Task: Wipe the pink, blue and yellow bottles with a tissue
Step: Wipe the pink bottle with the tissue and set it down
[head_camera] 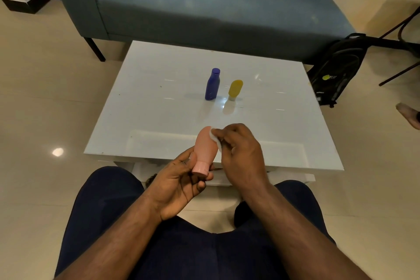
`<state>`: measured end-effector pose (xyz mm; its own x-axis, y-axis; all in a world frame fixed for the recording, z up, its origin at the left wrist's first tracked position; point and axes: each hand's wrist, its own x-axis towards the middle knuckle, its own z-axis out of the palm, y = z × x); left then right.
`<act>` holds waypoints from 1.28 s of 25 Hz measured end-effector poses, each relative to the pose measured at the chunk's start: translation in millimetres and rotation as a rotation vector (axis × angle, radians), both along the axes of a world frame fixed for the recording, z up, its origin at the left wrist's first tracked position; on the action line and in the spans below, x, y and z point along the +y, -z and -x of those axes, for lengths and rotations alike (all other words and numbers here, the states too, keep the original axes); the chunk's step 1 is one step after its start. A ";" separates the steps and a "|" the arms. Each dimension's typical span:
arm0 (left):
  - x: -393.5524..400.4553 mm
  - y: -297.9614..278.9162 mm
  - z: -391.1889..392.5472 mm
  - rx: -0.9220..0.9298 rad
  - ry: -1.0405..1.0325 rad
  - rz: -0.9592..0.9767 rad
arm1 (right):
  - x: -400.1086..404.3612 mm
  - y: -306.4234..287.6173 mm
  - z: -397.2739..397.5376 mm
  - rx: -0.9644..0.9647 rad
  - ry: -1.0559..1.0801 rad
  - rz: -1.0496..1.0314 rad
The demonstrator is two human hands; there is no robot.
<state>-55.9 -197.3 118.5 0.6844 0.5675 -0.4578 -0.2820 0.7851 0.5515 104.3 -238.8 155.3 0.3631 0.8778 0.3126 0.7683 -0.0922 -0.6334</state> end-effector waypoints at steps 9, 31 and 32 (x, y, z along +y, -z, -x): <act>-0.2 -1.2 1.7 -0.008 0.016 0.028 | 0.9 -3.6 -2.4 -0.011 0.024 0.001; -0.7 -2.3 -0.4 0.024 -0.008 -0.038 | -9.7 -5.1 13.0 -0.103 -0.090 0.108; -0.6 -2.0 -0.1 0.033 -0.013 -0.048 | -16.0 -5.7 19.9 -0.146 -0.161 0.130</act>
<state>-55.7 -197.9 120.5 0.6622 0.5979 -0.4516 -0.2731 0.7539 0.5976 84.3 -254.8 161.0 0.1743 0.9569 0.2323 0.8622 -0.0344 -0.5055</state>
